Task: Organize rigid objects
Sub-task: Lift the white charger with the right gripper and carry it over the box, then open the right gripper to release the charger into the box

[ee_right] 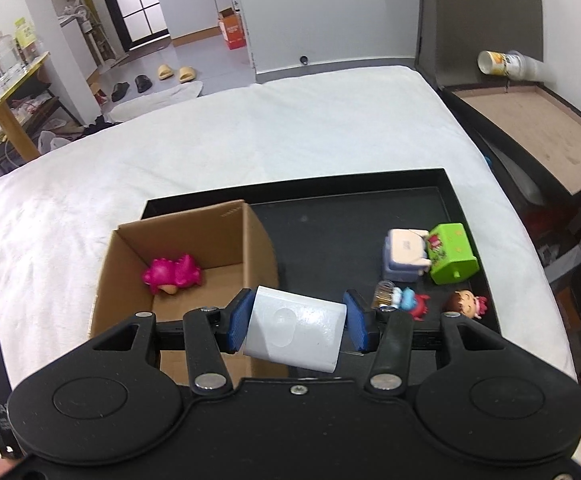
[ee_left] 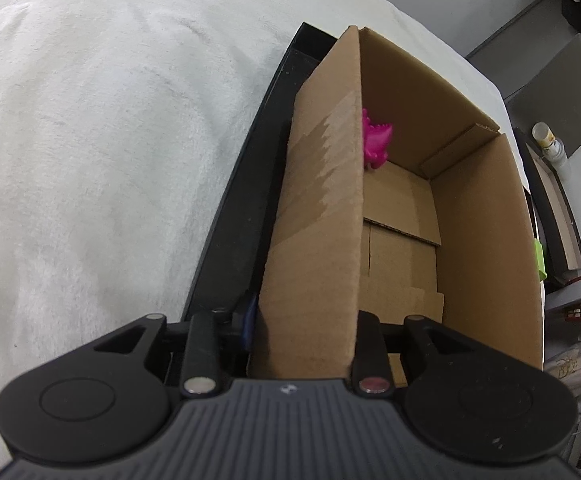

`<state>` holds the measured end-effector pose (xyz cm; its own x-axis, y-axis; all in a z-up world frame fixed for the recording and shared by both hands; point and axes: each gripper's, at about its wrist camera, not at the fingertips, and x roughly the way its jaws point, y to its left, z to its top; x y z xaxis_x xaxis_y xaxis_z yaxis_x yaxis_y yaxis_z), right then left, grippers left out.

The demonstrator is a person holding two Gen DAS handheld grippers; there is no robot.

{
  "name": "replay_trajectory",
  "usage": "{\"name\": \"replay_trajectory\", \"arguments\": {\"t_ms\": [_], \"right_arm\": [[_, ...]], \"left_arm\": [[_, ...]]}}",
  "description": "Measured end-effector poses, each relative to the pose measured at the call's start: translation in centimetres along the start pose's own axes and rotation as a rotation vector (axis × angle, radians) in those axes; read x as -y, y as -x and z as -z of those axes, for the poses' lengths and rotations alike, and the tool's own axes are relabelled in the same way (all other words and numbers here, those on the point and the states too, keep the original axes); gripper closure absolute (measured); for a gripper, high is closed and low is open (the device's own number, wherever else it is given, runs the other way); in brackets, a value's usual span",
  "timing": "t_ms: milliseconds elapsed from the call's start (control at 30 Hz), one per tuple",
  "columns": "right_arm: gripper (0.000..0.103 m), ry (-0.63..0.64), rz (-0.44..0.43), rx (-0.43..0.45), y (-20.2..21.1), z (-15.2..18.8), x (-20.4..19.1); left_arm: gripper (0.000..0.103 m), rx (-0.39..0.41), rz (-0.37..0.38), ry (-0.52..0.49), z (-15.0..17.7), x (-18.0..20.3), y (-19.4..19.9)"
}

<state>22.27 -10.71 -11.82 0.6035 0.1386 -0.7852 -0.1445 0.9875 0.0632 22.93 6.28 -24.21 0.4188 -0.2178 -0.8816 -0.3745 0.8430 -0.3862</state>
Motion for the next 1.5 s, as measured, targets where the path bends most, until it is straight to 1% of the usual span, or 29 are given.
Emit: {"name": "replay_trajectory", "arguments": {"t_ms": [100, 267, 433, 700, 933, 1033, 1233, 1500], "right_arm": [[0.055, 0.005, 0.0, -0.006, -0.2, -0.1, -0.7], [0.055, 0.017, -0.01, -0.009, -0.4, -0.2, -1.7], [0.055, 0.026, -0.018, -0.011, -0.8, -0.4, -2.5], [0.055, 0.048, -0.047, -0.024, -2.1, -0.8, -3.6], [0.055, 0.086, -0.068, -0.04, -3.6, -1.3, -5.2], [0.055, 0.107, -0.073, -0.047, -4.2, -1.7, -5.8], [0.055, 0.145, -0.073, -0.061, -5.5, -2.1, -6.9], [0.055, 0.211, -0.062, -0.073, -7.0, -2.5, -8.3]], "left_arm": [[0.074, -0.02, 0.0, 0.013, -0.1, -0.3, 0.0], [0.071, -0.017, 0.006, 0.028, -0.1, -0.8, 0.7], [0.066, -0.037, 0.021, 0.037, -0.2, -1.0, 0.7], [0.066, -0.042, 0.031, 0.049, -0.2, -1.2, 0.6], [0.066, -0.075, 0.079, 0.077, -0.4, -1.5, 0.1], [0.066, -0.076, 0.086, 0.077, -0.5, -1.5, 0.0], [0.066, -0.082, 0.102, 0.097, -1.0, -2.0, -0.1], [0.064, -0.092, 0.12, 0.094, -1.2, -2.2, -0.2]]}}
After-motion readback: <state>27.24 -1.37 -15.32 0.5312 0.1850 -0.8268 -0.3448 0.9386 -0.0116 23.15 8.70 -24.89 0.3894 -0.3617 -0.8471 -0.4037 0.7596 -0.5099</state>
